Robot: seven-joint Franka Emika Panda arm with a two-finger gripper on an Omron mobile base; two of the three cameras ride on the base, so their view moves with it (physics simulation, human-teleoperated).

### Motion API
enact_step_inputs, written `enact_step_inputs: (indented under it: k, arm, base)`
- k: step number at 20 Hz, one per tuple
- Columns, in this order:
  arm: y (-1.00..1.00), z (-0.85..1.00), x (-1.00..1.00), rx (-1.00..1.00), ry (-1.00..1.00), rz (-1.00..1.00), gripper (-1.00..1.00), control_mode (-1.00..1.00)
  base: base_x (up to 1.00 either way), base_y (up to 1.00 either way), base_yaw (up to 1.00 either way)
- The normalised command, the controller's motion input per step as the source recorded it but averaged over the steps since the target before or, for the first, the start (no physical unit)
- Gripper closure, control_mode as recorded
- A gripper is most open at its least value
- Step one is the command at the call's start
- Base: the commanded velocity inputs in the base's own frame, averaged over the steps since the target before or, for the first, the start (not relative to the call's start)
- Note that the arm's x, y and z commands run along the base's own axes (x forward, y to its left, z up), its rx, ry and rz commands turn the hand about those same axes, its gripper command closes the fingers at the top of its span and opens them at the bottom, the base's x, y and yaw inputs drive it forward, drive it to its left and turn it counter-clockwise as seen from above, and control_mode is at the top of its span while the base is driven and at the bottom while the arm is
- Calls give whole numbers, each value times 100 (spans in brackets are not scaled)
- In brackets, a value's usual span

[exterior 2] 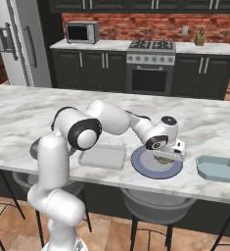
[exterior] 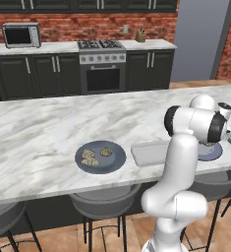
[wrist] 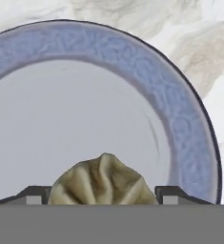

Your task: Place two dumplings into each of the tupperware containers and then place the containers in the fridge.

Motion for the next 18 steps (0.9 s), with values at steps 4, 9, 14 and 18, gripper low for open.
enact_step_inputs:
  k: [4, 9, 14, 18]
  arm:
    - [64, 40, -41, 0, 1, 0, 100, -100]
    - [96, 40, -51, 0, 10, 0, 100, -100]
    - [76, 82, -19, 0, 20, 0, 100, -100]
    - [72, 66, -12, 0, 35, 0, 100, -100]
  base:
    - [0, 0, 0]
    - [0, 0, 0]
    - [0, 0, 0]
    - [0, 0, 0]
